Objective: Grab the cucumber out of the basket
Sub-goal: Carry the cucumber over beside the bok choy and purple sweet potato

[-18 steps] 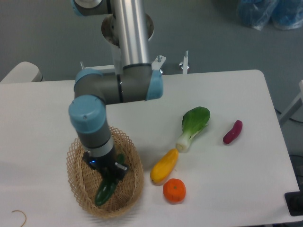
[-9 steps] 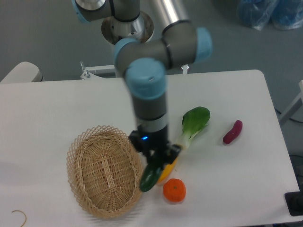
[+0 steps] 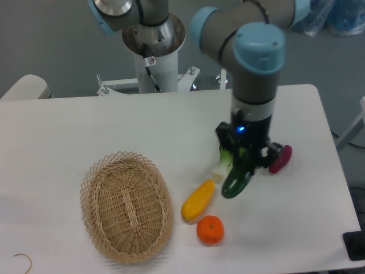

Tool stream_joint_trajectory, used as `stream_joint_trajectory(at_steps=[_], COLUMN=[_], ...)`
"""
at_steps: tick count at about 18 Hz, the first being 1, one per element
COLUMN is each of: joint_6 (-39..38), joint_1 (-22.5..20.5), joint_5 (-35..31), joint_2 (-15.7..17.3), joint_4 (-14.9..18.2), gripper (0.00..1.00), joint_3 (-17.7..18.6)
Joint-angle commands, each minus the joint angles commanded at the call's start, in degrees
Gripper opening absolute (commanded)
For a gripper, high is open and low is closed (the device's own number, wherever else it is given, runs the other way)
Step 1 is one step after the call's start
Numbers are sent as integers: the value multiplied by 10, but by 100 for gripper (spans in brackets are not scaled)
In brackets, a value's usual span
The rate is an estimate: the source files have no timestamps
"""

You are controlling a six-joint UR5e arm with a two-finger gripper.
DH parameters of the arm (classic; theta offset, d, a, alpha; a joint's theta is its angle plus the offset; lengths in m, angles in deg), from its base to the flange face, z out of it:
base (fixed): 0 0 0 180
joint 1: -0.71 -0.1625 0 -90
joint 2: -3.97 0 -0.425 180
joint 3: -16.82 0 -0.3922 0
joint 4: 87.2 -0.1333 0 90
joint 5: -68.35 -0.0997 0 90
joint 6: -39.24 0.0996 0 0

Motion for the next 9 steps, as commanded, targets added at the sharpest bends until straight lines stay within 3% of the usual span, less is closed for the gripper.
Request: stream_joint_trajectory(at_steps=[9], joint_6=[9], joint_1=[-4], joint_5=[1], joint_2=[1], joint_4=[5], gripper=[25], joint_3=[-1])
